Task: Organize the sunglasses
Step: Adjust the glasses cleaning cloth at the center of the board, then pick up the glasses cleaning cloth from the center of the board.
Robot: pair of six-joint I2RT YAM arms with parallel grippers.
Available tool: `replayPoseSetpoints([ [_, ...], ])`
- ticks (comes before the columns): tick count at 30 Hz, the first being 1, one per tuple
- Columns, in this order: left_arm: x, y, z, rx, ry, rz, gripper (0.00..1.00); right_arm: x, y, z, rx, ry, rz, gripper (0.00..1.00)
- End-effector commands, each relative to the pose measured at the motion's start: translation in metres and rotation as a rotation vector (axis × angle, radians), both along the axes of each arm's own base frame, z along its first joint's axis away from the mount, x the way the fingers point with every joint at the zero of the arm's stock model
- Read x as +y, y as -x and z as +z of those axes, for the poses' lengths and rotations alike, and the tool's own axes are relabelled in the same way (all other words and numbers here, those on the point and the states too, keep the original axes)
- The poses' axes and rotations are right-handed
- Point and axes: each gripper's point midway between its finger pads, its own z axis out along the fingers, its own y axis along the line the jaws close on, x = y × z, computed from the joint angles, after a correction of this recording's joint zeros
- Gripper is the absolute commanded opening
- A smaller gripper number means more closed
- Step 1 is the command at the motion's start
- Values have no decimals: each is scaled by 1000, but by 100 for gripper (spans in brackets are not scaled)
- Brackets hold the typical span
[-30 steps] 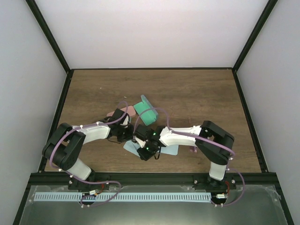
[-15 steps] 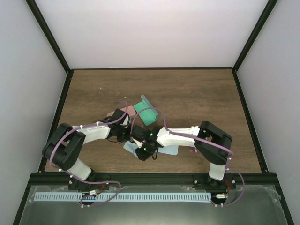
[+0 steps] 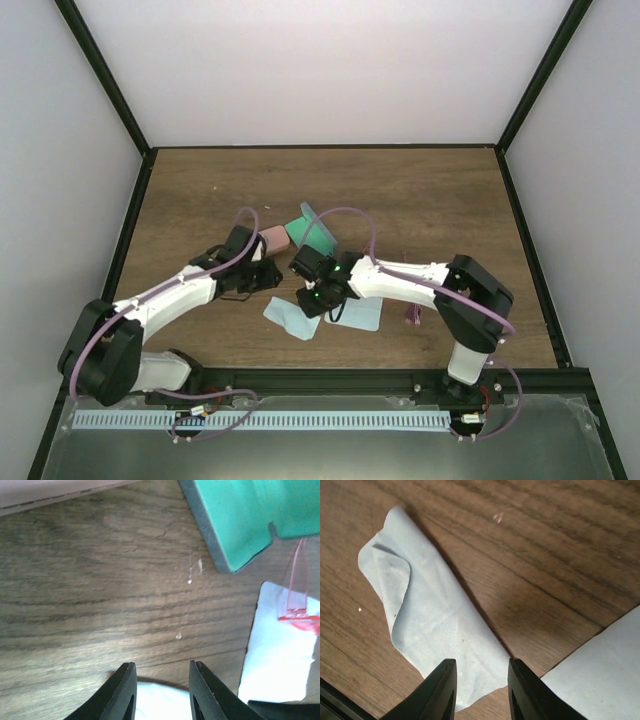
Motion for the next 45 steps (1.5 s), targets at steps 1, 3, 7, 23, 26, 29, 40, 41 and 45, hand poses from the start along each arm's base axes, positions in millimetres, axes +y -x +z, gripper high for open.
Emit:
replayPoseSetpoints([
  [1,21,23,-19,37,-104,-35,36,9,-16,24,-14,-70,-78,29],
  [3,29,30,-27,45,-136,-47,45,9,-19,28,-8,-89,-93,29],
  [7,32,38,-33,54,-149,-69,57,10,-23,34,5,-120,-122,30],
  [23,21,45,-45,100,-148,-122,54,-11,-17,36,8,-113,-184,30],
  [26,18,48,-43,91,-148,-139,54,-13,-15,36,12,-114,-185,30],
  [29,15,53,-45,95,-153,-153,54,-16,-14,35,9,-112,-183,30],
  [40,16,69,-63,135,-185,-149,46,-25,-9,35,3,-111,-183,30],
  [41,16,69,-63,136,-186,-148,43,-26,-8,34,4,-110,-184,30],
  [45,15,69,-62,140,-178,-146,35,-28,-7,34,3,-109,-186,30],
])
